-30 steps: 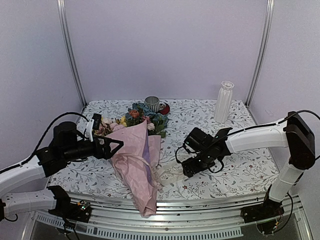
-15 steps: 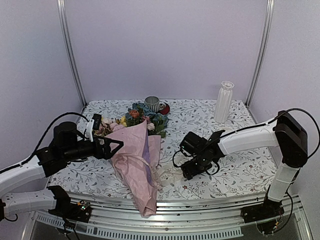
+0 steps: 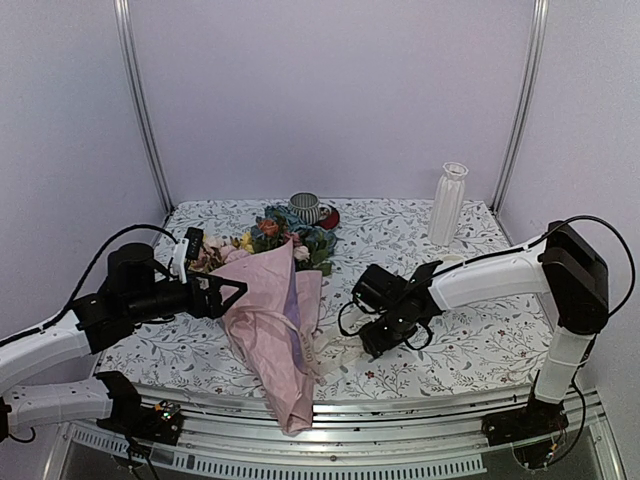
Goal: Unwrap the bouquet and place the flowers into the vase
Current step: Pick up the untied ribbon from the center of the board.
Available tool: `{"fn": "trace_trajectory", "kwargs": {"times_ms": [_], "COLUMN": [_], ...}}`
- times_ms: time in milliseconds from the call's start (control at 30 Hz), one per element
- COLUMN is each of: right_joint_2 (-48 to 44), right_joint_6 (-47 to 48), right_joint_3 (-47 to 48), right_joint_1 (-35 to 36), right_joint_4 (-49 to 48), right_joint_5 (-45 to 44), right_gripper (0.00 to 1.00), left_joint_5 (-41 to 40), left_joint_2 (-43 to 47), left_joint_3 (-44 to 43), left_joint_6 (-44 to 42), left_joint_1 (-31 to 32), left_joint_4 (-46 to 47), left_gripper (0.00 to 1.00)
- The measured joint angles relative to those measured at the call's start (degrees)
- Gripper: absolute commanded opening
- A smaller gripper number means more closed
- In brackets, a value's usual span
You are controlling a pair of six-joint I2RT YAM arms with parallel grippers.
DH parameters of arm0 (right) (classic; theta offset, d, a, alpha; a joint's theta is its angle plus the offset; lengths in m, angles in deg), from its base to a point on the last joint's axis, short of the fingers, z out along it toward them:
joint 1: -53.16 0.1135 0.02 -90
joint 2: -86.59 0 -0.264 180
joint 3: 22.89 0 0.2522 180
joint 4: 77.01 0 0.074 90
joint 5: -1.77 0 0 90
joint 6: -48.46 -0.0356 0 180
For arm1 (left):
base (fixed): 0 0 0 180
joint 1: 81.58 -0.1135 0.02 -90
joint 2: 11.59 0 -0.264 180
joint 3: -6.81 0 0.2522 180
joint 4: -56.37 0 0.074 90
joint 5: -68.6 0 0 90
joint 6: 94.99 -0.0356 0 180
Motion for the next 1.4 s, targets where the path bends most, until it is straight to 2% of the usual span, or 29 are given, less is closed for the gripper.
{"fn": "trace_trajectory", "kwargs": {"times_ms": [133,267,333,700,933,1267,1400], "right_joint_2": [0.0,0.0,0.0,-1.0,-9.7,-17.2,-19.1], "right_joint_6": [0.3,0.3,0.7,0.2,0.2,0.3,0.9], "right_joint_3": [0.0,0.0,0.1,0.2,0.4,1.4,2.6], "right_joint_1": [0.0,0.3,0.5,1.7,2.1,2.2,2.2], "right_joint_4": [-0.5,-0.6,-0.5,0.6,0.7,-0.6,-2.1], "right_joint_5": [0.4,0.6,0.7,0.1,-0.1,0.6,1.3], "right_gripper": [0.34,0.09,0.04,0.03,0.03,0.02,0.02], "left_joint_5": [0.0,0.0,0.0,0.1,1.3,2.1,-0.1], "left_joint_2": [0.0,0.0,0.0,0.3,-0.1,-4.1,-7.0], "left_joint_3": [0.0,0.0,0.0,0.0,0.0,-3.1,-6.2], "left_joint_6": [0.0,0.0,0.0,0.0,0.0,-1.2,-2.6], "left_joint_1": [0.0,0.0,0.0,0.0,0.7,6.6,11.8], "left_joint_4": [0.0,0.0,0.0,-0.2,-0.1,0.7,1.1], "left_gripper": [0.97,0.97,0.97,0.97,0.97,0.97,0.97]}}
